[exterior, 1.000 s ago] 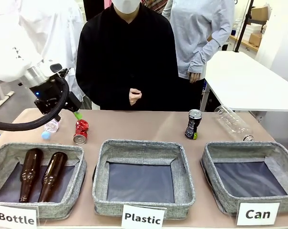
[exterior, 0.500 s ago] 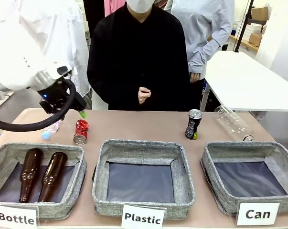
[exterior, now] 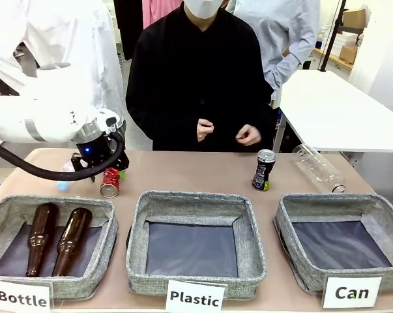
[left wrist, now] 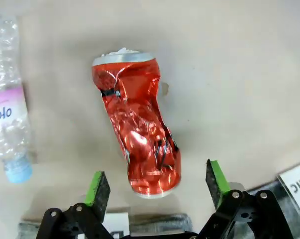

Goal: Sort the can waste into the basket.
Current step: Pick up the can waste from the table and place it in the right Fabric basket.

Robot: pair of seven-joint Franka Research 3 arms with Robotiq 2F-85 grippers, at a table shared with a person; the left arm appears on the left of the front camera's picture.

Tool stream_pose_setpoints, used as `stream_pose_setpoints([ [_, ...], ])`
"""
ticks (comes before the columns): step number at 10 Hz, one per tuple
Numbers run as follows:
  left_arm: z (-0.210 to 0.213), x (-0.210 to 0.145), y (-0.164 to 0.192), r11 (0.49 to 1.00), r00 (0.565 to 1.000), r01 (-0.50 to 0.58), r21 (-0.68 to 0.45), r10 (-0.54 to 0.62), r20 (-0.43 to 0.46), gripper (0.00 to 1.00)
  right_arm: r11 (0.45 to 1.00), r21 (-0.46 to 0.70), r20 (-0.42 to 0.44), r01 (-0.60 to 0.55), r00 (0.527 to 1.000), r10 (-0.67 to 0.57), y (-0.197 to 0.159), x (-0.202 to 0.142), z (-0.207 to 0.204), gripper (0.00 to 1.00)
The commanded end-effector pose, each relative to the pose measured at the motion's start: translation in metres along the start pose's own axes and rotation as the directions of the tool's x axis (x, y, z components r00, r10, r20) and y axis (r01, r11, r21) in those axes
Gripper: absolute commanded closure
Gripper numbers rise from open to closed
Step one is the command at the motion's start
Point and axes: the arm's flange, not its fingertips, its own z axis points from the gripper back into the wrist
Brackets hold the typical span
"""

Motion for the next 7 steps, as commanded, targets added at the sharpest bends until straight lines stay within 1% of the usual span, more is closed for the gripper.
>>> stream_pose_setpoints([
  [1, -0.012, 0.023, -0.011, 0.998, 0.997, -0.043, 0.050, 0.046, -0.056, 0.00, 0.999, 0.025, 0.011, -0.022, 1.000, 0.022, -0.001, 0.001, 0.001, 0.00],
  [3, -0.025, 0.028, -0.007, 0.995, 0.995, -0.069, 0.068, 0.073, -0.065, 0.00, 0.999, 0.025, 0.011, -0.022, 1.000, 0.022, -0.001, 0.001, 0.001, 0.00],
  [5, -0.029, 0.034, -0.005, 0.992, 0.995, -0.089, 0.086, 0.093, -0.037, 0.00, 0.999, 0.025, 0.011, -0.022, 1.000, 0.022, -0.001, 0.001, 0.001, 0.00],
  [6, -0.032, 0.035, -0.003, 0.990, 0.993, -0.103, 0.098, 0.108, -0.048, 0.60, 0.999, 0.025, 0.011, -0.022, 1.000, 0.022, -0.001, 0.001, 0.001, 0.00],
  [7, -0.035, 0.035, -0.001, 0.987, 0.991, -0.114, 0.112, 0.121, -0.051, 0.60, 0.999, 0.025, 0.011, -0.022, 1.000, 0.022, -0.001, 0.001, 0.001, 0.00],
])
